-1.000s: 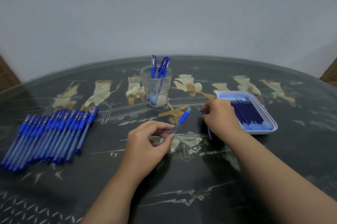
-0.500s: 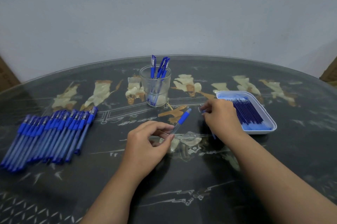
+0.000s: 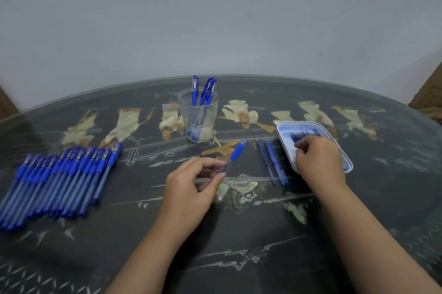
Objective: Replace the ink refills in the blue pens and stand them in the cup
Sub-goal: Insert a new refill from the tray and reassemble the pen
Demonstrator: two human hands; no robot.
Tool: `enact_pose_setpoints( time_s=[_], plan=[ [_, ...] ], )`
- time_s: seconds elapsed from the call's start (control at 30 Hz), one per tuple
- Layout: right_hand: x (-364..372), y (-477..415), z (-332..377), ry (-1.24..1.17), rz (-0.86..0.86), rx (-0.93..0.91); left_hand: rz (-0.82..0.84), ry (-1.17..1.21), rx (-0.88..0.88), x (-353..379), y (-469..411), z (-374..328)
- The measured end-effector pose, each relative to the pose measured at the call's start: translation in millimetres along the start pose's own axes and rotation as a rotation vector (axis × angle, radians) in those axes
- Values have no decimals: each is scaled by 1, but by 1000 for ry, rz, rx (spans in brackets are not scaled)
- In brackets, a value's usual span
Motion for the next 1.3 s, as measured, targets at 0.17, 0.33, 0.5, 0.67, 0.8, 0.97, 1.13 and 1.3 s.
enact_pose_setpoints(
  time_s=[0.17, 0.33, 0.5, 0.67, 0.8, 0.97, 1.13, 1.3],
  plan=[
    [10, 1, -13, 44, 27, 12, -24, 33, -112, 6, 0, 3],
    [11, 3, -15, 17, 6, 41, -56, 96, -151, 16, 6, 3],
    [10, 3, -14, 31, 20, 50, -29, 104, -114, 23, 9, -1],
    [4, 4, -5, 88, 56, 51, -29, 137, -90, 22, 10, -1],
    [-1, 5, 0, 59, 58, 88, -44, 159, -88, 20, 9, 1],
    [-10, 9, 1, -185, 14, 137, -43, 148, -85, 19, 9, 3],
    [-15, 28, 31, -817, 245, 193, -29, 141, -91, 20, 9, 3],
    [-23, 52, 79, -1447, 439, 201, -9, 151, -87, 22, 8, 3]
  ],
)
Point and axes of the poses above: each hand's wrist, its own y-axis away from the middle knuckle, its own x-axis out of the palm, z = x × y, the point moved 7 cm from there along -y, towards the middle knuckle, and after that the axes turned 4 degrees about y, right-handed, at the moved point
